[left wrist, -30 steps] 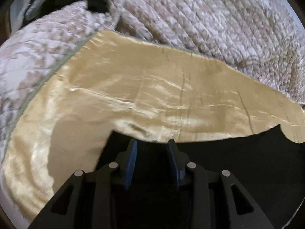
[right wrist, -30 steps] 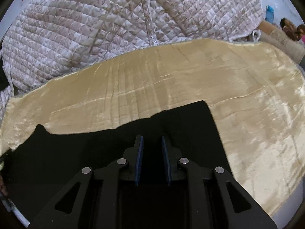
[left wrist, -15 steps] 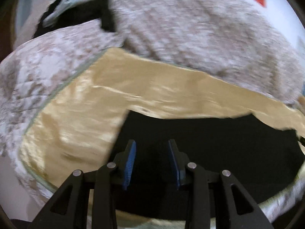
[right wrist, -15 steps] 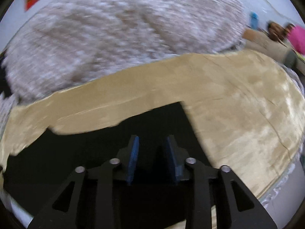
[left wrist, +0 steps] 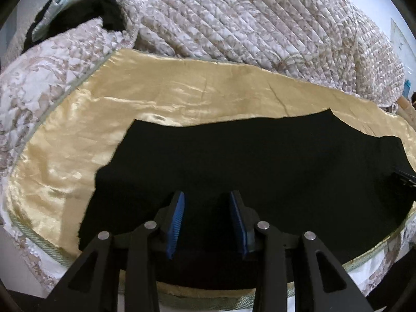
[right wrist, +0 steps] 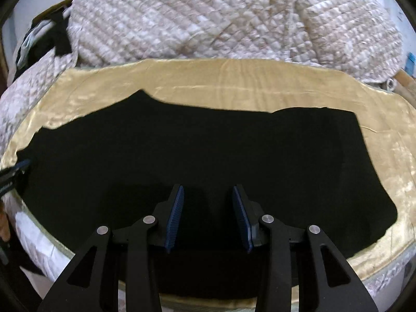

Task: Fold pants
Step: 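Smooth the folded trousers flat with both grippers open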

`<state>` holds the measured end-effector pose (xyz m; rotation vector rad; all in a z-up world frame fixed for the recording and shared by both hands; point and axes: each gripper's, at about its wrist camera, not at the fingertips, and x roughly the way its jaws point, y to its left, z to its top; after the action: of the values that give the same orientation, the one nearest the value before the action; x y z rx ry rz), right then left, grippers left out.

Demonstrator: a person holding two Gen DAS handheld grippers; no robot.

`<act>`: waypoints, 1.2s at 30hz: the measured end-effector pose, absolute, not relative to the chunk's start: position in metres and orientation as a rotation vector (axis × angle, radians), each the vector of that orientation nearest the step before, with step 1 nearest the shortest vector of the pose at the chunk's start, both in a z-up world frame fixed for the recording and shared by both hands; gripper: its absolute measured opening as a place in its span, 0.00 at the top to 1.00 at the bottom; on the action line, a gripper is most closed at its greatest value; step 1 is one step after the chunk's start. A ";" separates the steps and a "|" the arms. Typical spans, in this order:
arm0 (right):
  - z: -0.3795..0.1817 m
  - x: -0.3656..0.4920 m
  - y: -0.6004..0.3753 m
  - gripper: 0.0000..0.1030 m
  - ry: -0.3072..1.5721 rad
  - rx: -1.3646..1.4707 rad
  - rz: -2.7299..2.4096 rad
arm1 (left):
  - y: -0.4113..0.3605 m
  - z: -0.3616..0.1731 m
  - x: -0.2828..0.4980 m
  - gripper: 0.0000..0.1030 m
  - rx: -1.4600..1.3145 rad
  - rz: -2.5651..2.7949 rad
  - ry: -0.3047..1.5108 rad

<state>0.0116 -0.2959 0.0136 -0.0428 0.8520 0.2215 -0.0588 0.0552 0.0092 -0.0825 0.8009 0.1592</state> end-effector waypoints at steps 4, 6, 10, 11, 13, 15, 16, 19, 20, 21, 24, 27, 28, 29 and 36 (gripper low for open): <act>0.022 -0.001 -0.279 0.62 0.802 -0.063 0.312 | 0.053 0.007 -0.055 0.60 -0.080 0.163 0.801; 0.022 0.000 -0.264 0.62 0.802 -0.090 0.348 | 0.050 0.007 -0.052 0.59 -0.070 0.166 0.802; 0.019 0.006 -0.238 0.62 0.820 -0.101 0.399 | 0.043 0.012 -0.050 0.58 -0.071 0.157 0.784; 0.019 0.005 -0.231 0.62 0.820 -0.107 0.413 | 0.040 0.015 -0.050 0.58 -0.068 0.156 0.773; 0.018 0.005 -0.216 0.62 0.818 -0.118 0.437 | 0.036 0.016 -0.049 0.58 -0.056 0.144 0.768; 0.016 0.005 -0.205 0.62 0.826 -0.130 0.458 | 0.034 0.012 -0.047 0.58 -0.061 0.132 0.788; 0.015 0.005 -0.202 0.62 0.829 -0.136 0.462 | 0.034 0.009 -0.046 0.58 -0.061 0.131 0.803; 0.009 0.007 -0.197 0.62 0.847 -0.159 0.457 | 0.034 0.007 -0.047 0.58 -0.027 0.150 0.801; 0.010 0.008 -0.199 0.62 0.844 -0.152 0.456 | 0.035 0.007 -0.047 0.58 -0.034 0.151 0.802; 0.011 0.008 -0.202 0.62 0.839 -0.146 0.448 | 0.038 0.008 -0.048 0.58 -0.047 0.157 0.801; 0.015 0.008 -0.218 0.62 0.816 -0.118 0.399 | 0.046 0.008 -0.048 0.58 -0.063 0.180 0.798; 0.012 0.012 -0.238 0.62 0.829 -0.095 0.324 | 0.052 0.006 -0.049 0.57 -0.061 0.211 0.798; 0.011 0.014 -0.244 0.62 0.833 -0.079 0.308 | 0.052 0.006 -0.050 0.55 -0.057 0.216 0.796; 0.011 0.016 -0.252 0.62 0.835 -0.056 0.290 | 0.053 0.005 -0.050 0.54 -0.057 0.218 0.795; 0.013 0.021 -0.286 0.62 0.841 0.006 0.140 | 0.064 0.007 -0.052 0.54 -0.067 0.266 0.786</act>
<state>0.0208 -0.2864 0.0129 0.0060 0.8412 0.1398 -0.0521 0.0637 0.0073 -0.0666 0.7858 0.2655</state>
